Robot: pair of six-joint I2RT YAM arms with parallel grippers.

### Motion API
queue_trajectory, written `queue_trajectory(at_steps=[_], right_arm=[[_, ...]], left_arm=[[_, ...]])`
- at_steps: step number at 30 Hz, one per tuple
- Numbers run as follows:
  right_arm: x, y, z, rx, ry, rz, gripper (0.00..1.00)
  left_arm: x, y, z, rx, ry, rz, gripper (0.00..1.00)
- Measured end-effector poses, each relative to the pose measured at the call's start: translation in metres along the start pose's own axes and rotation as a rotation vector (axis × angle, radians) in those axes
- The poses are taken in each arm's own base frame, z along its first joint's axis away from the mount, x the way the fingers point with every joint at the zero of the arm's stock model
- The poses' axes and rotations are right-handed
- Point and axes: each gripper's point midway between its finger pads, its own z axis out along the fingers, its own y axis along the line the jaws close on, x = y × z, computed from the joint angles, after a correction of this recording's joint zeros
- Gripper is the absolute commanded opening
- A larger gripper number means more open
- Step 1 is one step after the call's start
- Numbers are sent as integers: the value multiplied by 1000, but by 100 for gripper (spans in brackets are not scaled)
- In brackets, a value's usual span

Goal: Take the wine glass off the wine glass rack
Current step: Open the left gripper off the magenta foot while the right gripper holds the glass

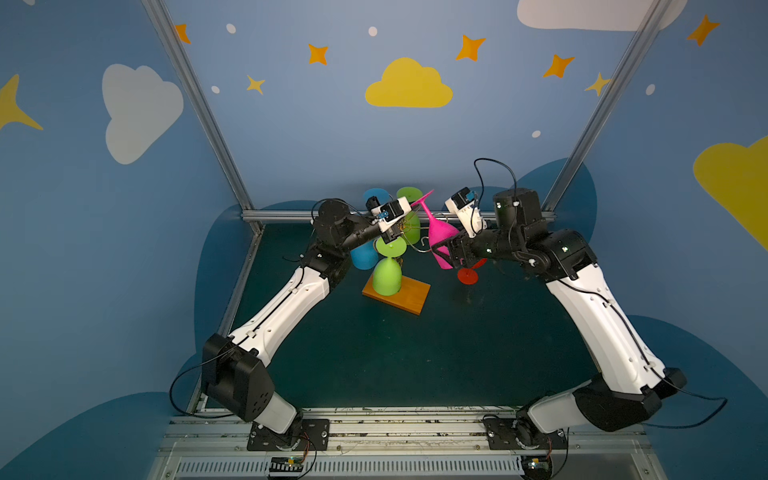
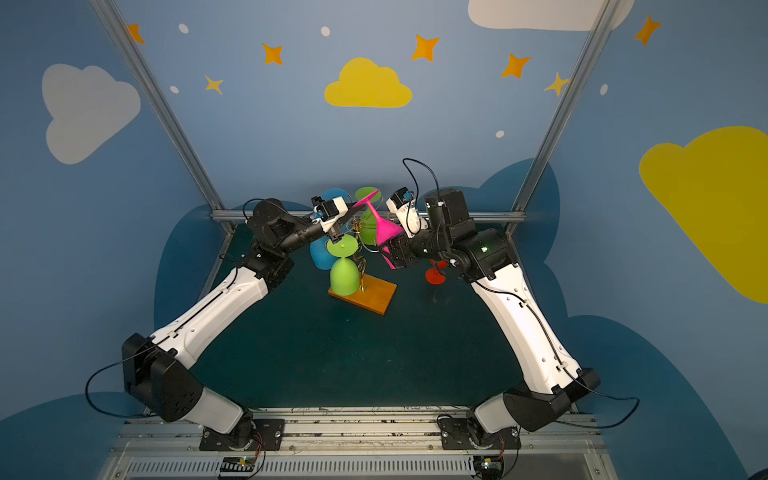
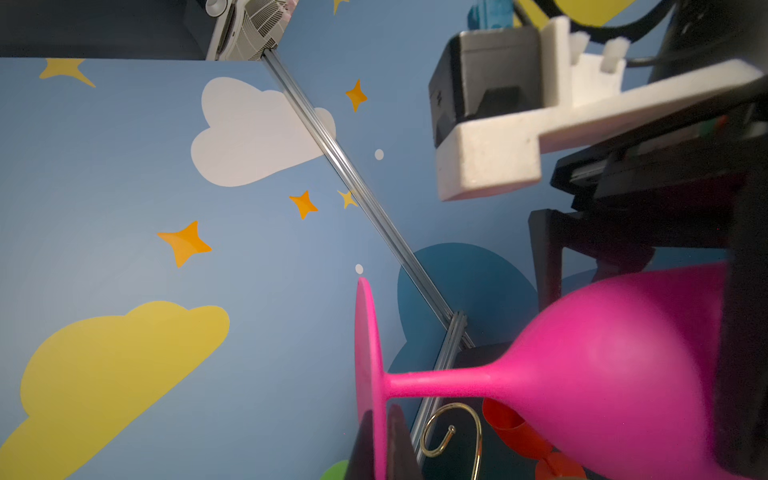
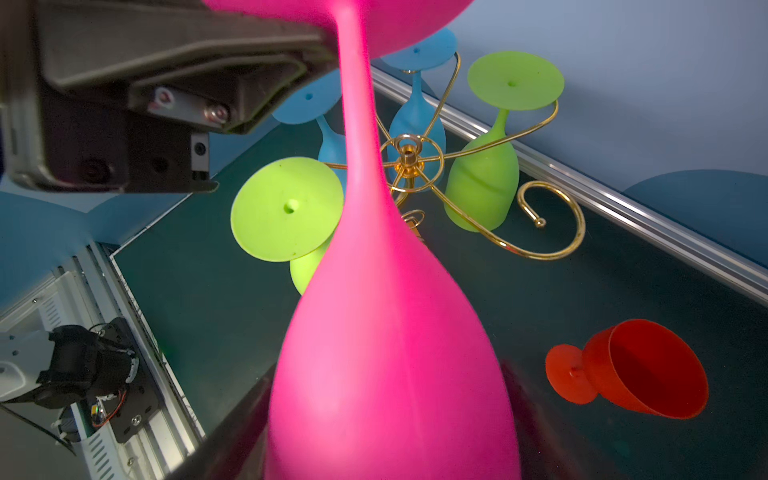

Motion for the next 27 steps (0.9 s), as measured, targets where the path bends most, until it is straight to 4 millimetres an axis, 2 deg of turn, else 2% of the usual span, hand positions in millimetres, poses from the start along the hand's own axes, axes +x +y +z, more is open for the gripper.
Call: queue_trajectory(at_steps=[8,13,21,24,27], right_arm=[[-26,-9,-33,-68,-221,60,81],[-30,-19,-57,-132,-382,123,81],[-36,-26,-110,-79,-583,119,81],[-37,-27,-119,-46,-609,119,79],[-35,-31,-118,-26,-609,135,76]], left_arm=[[10,4,2,-66,35,-237,3],[18,3,3,-90,56,-387,3],[27,13,-2,-135,73,-529,3],[28,15,-3,-139,71,-562,3],[28,16,-4,-139,68,-586,3]])
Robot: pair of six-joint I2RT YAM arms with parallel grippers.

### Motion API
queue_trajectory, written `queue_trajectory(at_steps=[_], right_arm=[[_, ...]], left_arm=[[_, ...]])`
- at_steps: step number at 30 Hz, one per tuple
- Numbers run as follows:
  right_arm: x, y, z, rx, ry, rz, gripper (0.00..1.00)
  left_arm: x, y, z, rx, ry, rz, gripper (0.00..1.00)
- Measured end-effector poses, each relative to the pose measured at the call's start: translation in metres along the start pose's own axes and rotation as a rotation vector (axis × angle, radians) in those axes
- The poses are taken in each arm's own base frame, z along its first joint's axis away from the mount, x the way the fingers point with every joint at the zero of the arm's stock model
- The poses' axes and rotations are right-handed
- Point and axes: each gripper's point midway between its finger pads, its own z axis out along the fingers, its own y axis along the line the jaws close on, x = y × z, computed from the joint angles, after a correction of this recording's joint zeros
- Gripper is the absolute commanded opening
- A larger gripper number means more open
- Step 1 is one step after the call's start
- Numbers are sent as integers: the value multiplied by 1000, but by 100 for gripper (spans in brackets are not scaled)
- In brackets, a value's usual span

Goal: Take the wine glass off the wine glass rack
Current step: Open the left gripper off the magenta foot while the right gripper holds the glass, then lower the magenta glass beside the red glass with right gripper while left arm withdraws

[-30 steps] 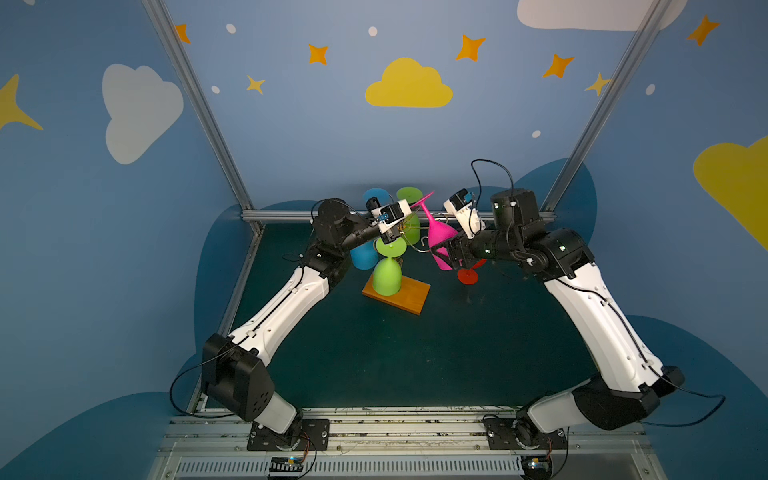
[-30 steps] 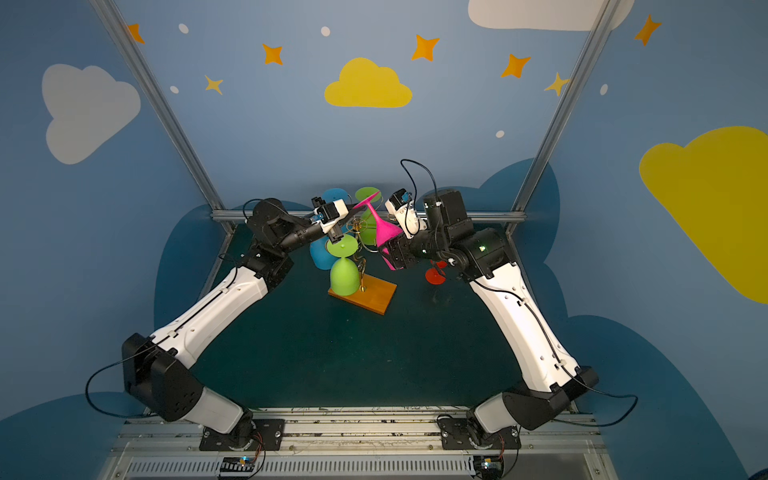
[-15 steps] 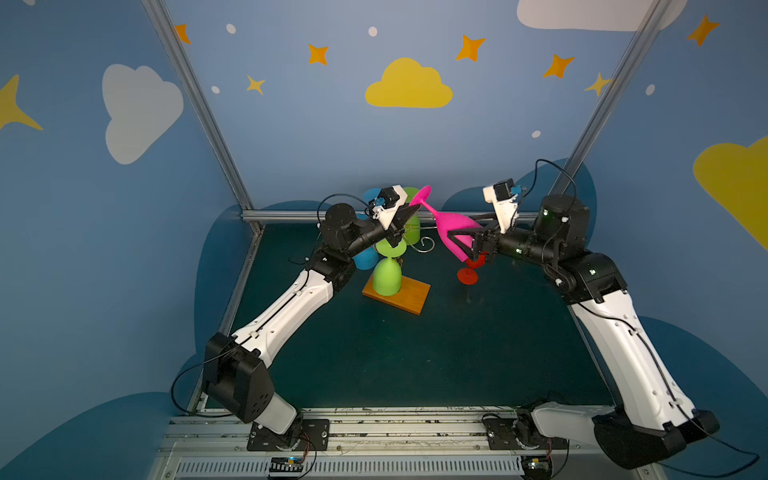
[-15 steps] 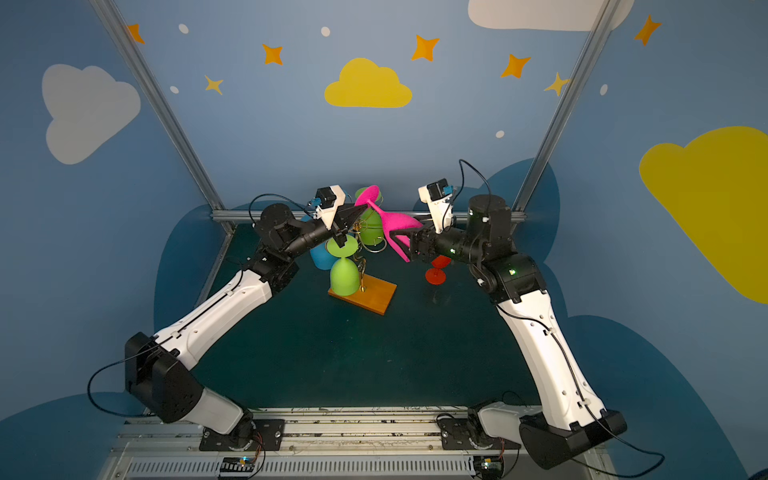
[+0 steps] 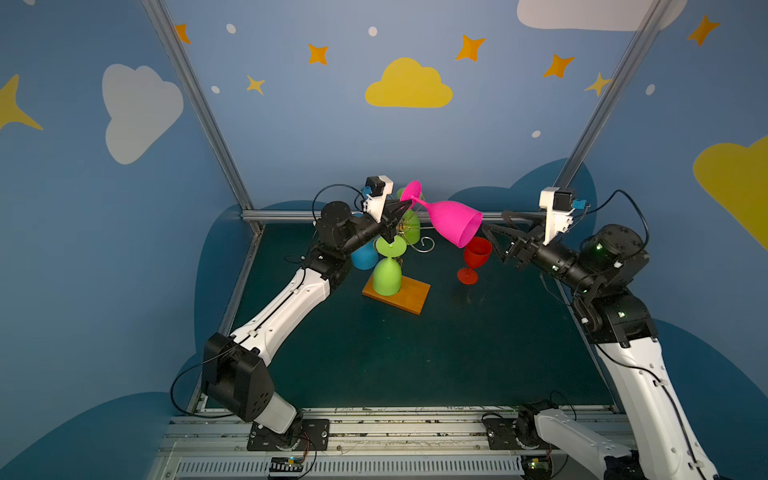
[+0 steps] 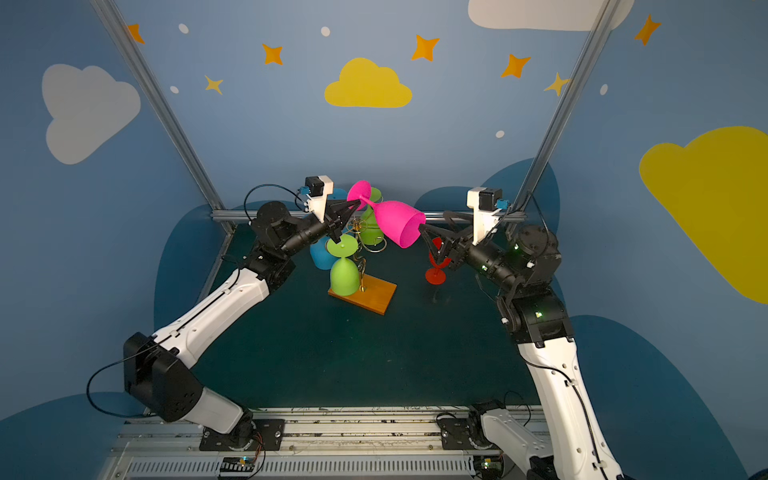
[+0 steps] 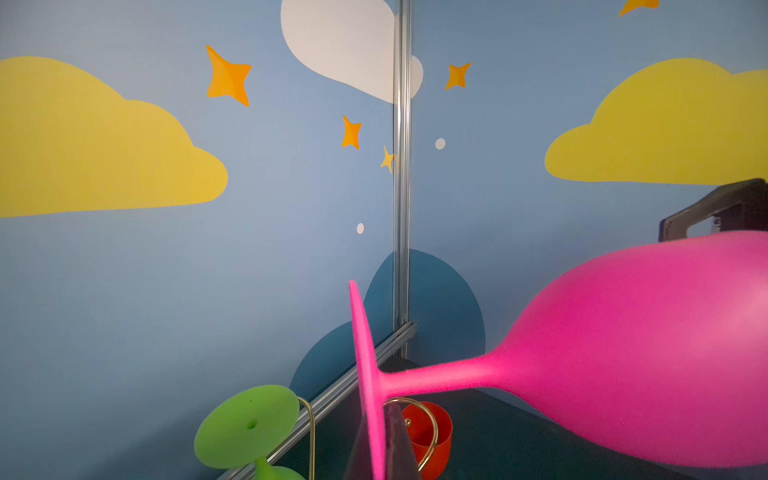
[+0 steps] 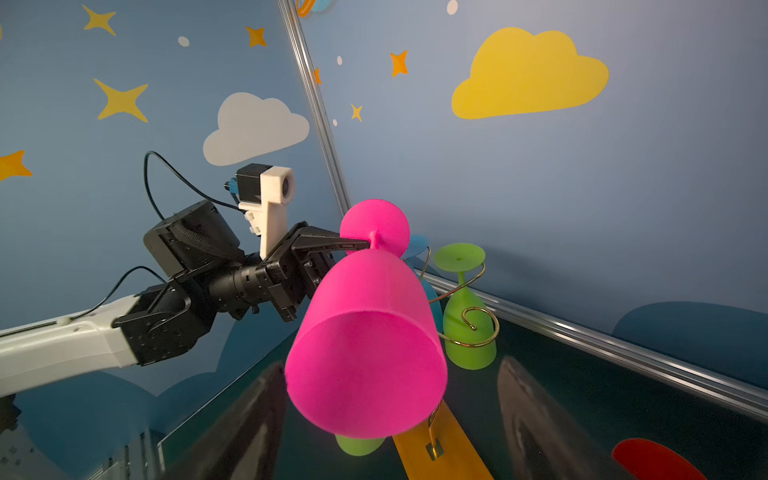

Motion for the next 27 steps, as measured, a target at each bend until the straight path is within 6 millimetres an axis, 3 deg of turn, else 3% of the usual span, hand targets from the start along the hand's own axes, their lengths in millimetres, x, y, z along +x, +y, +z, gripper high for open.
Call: queue_trajectory(at_steps=[11,15,21,27], right_arm=[[33,-22,35,11,93,111,56],[49,-16,56,-26,144,140,34],[51,-9,71,-44,162,149,0],[51,-14,73,-17,156,163,0]], left_arm=[[5,1,-1,4,6,-48,3],[6,2,-1,3,9,-56,3],[4,2,-1,7,2,-52,3],[2,3,-2,4,-6,-39,4]])
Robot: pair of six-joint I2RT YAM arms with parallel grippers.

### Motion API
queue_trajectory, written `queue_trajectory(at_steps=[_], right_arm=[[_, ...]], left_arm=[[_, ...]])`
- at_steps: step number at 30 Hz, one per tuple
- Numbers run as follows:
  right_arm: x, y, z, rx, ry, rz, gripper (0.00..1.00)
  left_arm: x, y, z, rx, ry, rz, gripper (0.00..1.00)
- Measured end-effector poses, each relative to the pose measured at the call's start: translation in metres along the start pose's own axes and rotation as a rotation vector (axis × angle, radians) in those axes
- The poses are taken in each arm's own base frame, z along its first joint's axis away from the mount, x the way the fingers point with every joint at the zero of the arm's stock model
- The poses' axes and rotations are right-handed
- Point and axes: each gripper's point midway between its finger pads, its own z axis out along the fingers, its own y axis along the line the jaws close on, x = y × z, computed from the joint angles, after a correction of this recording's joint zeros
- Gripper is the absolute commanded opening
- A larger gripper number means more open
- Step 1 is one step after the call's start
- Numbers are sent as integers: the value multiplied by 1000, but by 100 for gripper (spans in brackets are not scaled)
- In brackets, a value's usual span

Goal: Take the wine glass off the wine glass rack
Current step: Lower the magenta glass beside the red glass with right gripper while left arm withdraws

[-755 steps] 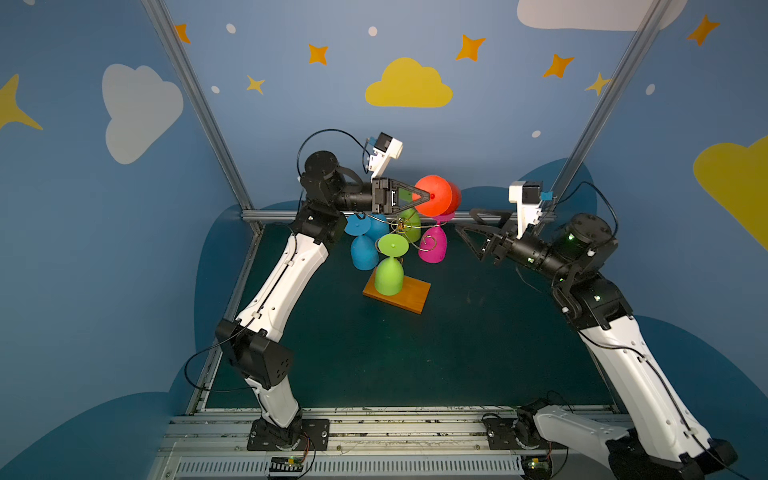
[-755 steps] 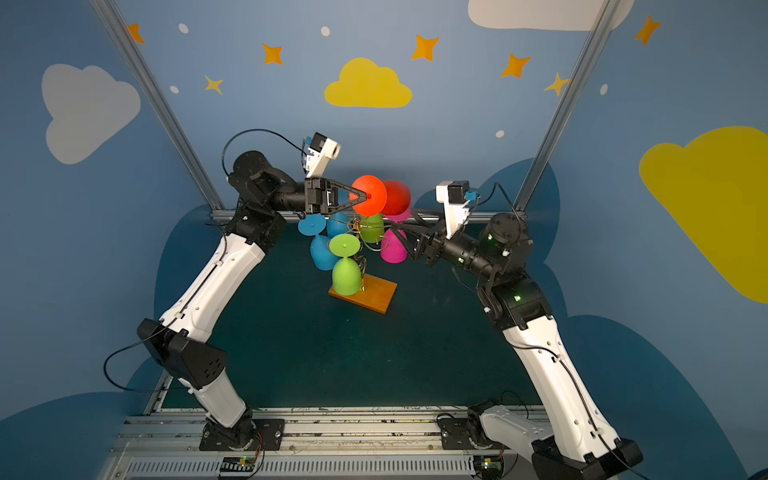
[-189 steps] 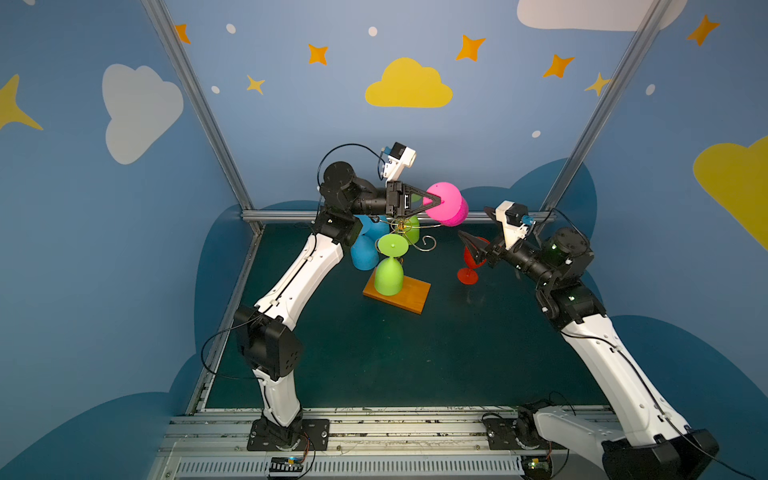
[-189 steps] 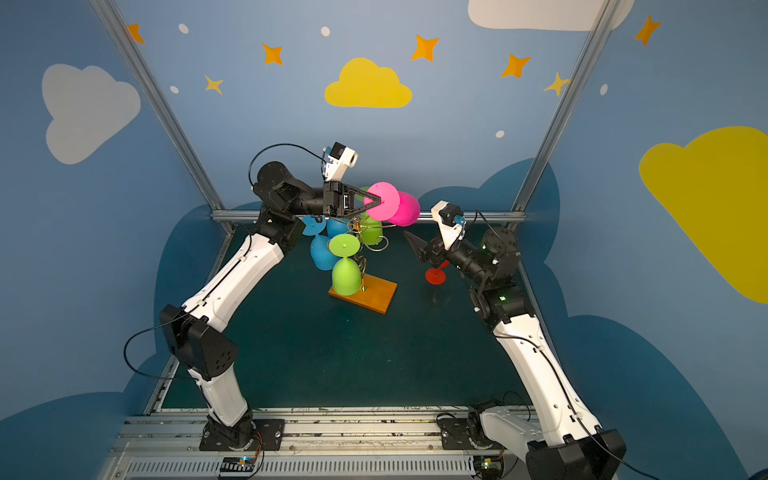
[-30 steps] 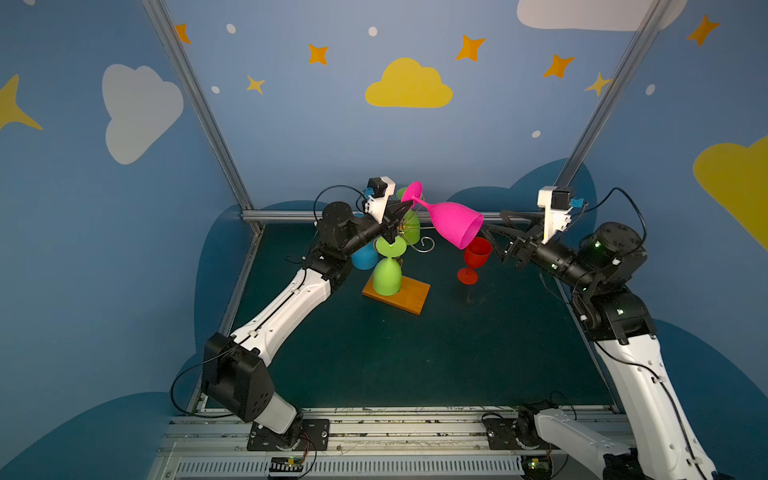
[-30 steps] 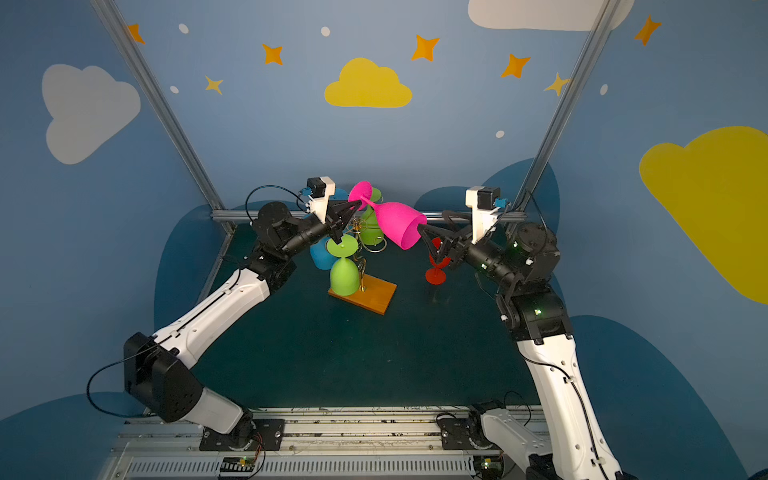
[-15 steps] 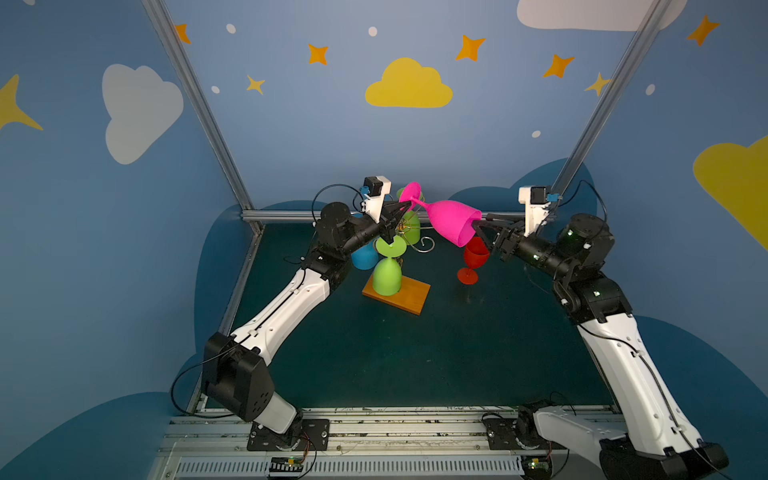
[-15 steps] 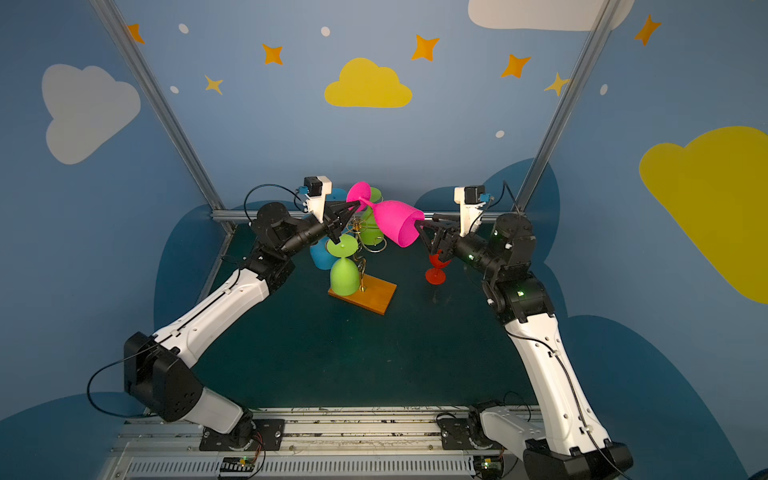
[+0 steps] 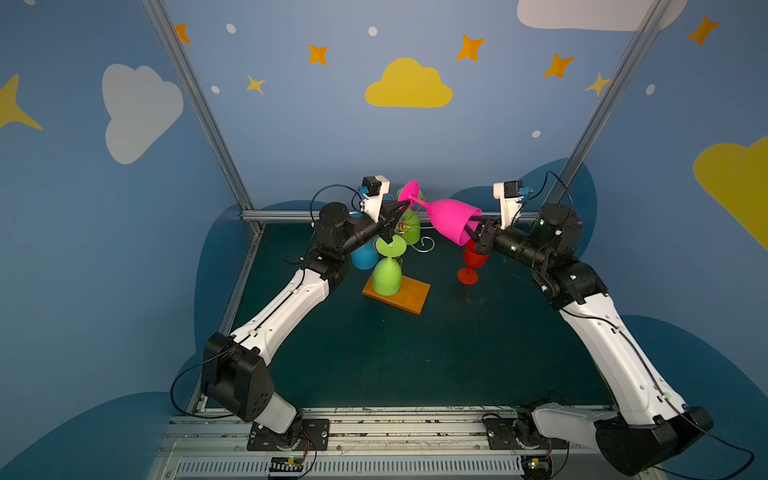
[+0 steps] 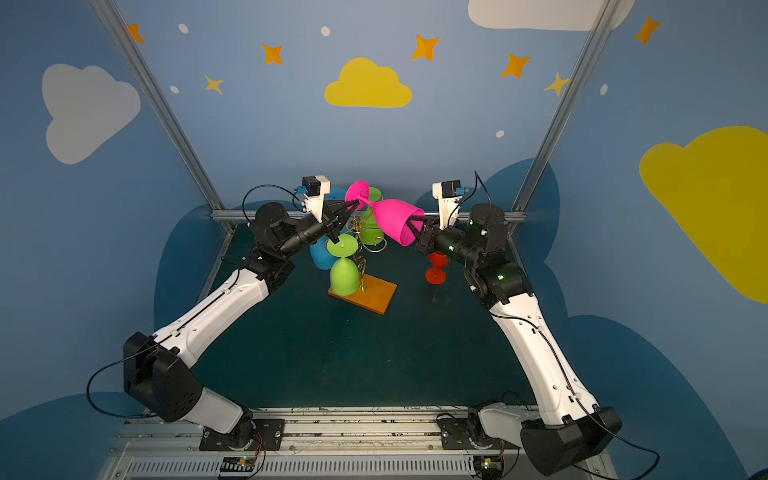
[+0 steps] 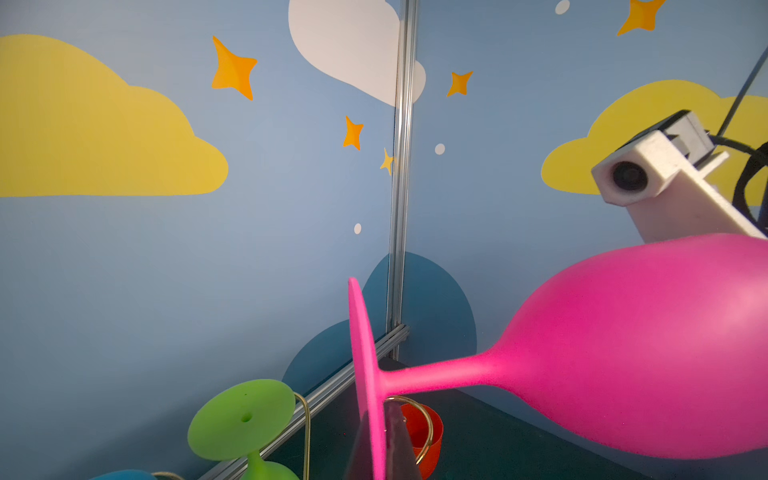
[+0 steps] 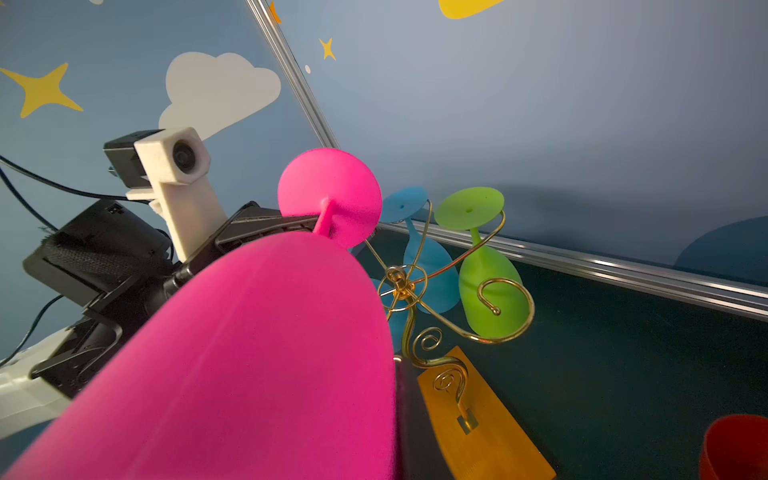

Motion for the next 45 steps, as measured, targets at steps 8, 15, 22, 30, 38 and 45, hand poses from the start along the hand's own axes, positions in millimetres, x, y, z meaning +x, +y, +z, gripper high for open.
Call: queue_trajectory(at_steps=[8,15,22,30,38,45], right_arm=[[-5,-3,-3,24,-18,-22,0],[-29,-1,-38,92,-106,-67,0],[-26,0,-85,208,-134,-117,0],[46,-31,-121,412,75,-99,0],[104,-66,-149,613,314,-72,0],[150,-107,-147,762,584,-47,0]], left_arm=[[12,9,-4,-43,16,-21,77],[19,23,-18,-115,25,-20,85],[-3,37,-49,-204,-30,12,88],[-15,50,-92,-325,-82,45,91],[-25,52,-124,-416,-119,80,93],[-32,57,-140,-470,-138,107,93]])
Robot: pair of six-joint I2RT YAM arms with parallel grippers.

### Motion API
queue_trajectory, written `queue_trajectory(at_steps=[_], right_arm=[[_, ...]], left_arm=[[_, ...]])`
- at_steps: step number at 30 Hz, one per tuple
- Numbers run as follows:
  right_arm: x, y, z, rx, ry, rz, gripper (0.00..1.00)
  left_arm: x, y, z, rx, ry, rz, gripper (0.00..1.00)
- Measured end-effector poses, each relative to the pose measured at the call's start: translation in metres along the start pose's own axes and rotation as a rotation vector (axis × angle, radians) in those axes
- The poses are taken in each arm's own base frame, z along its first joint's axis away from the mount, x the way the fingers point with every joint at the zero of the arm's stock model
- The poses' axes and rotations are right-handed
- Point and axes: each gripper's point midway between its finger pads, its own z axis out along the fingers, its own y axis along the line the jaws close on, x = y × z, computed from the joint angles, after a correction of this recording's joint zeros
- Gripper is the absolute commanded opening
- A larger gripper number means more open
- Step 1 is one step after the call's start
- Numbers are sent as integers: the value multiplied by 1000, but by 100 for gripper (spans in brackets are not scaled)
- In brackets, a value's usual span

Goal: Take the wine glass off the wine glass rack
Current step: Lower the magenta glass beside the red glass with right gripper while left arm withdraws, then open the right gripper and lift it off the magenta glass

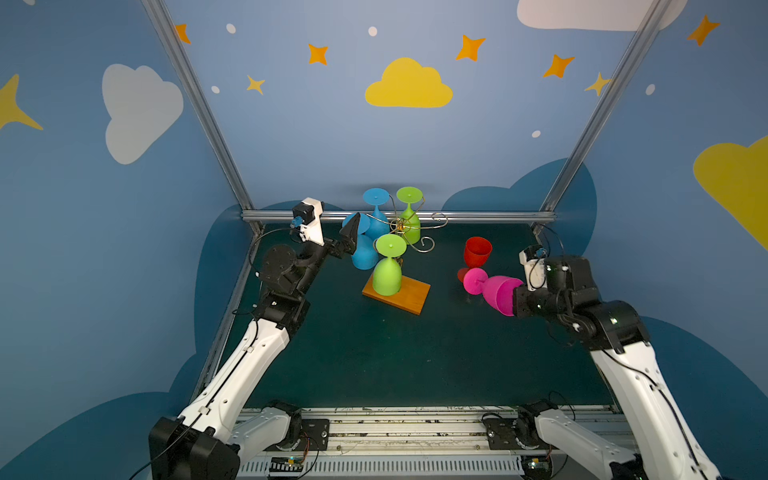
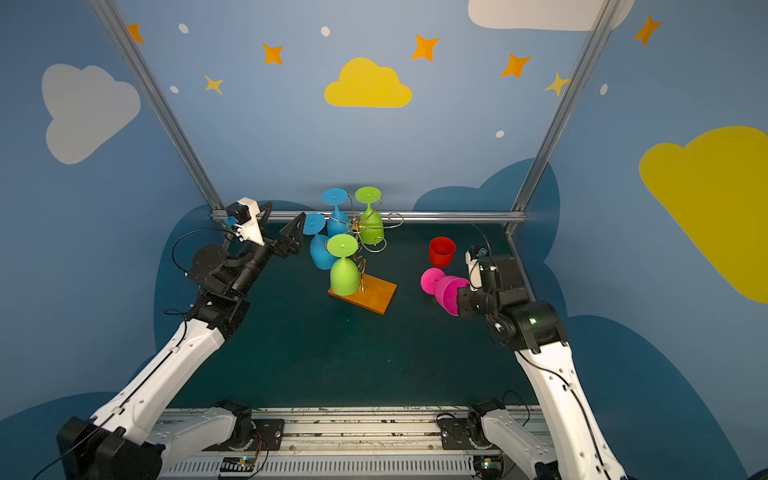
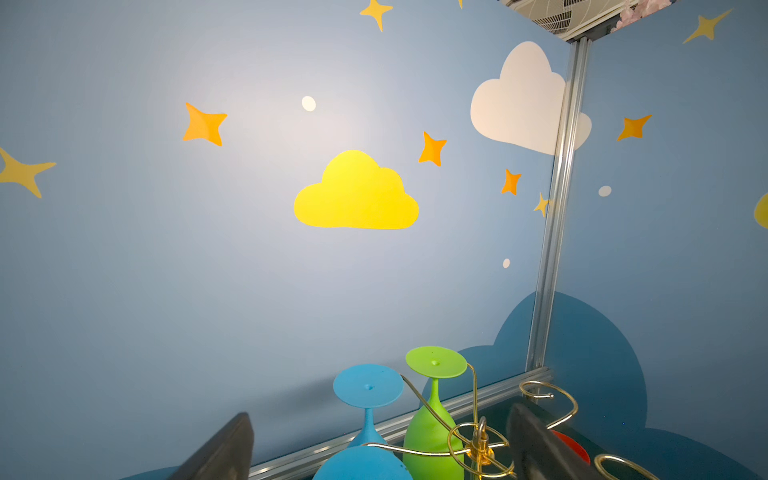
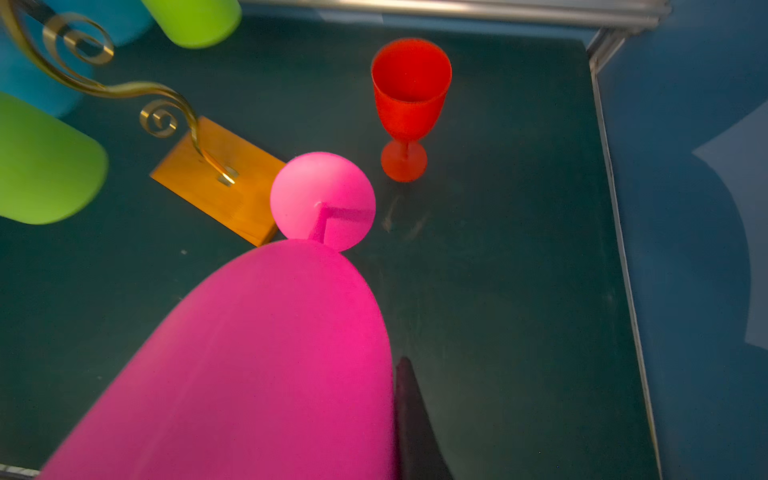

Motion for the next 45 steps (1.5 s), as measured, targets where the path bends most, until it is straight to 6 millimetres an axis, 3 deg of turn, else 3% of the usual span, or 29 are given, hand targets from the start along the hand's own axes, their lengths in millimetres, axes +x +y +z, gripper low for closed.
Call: queue_trajectory(at_steps=[5,9,18,25,34,39,45], right_arm=[[20,-7,55,84,228,-45,0],[28,-19,80,152,323,-74,0],[-3,-61,117,275,378,-33,0],[-9,-89,149,302,439,14,0],[-40,-117,176,302,466,81,0],[-50,-124,196,291,525,113,0],[-41,-120,213,255,603,134,0]], left_arm=[[-4,4,-4,-23,-5,29,94],[-11,5,-11,-35,-24,50,95],[-12,5,-11,-39,-25,71,96],[-18,4,-15,-38,-35,87,97],[-17,6,-17,-52,-27,91,98],[-14,9,-17,-65,-15,88,99],[-14,11,-17,-78,-12,84,99]])
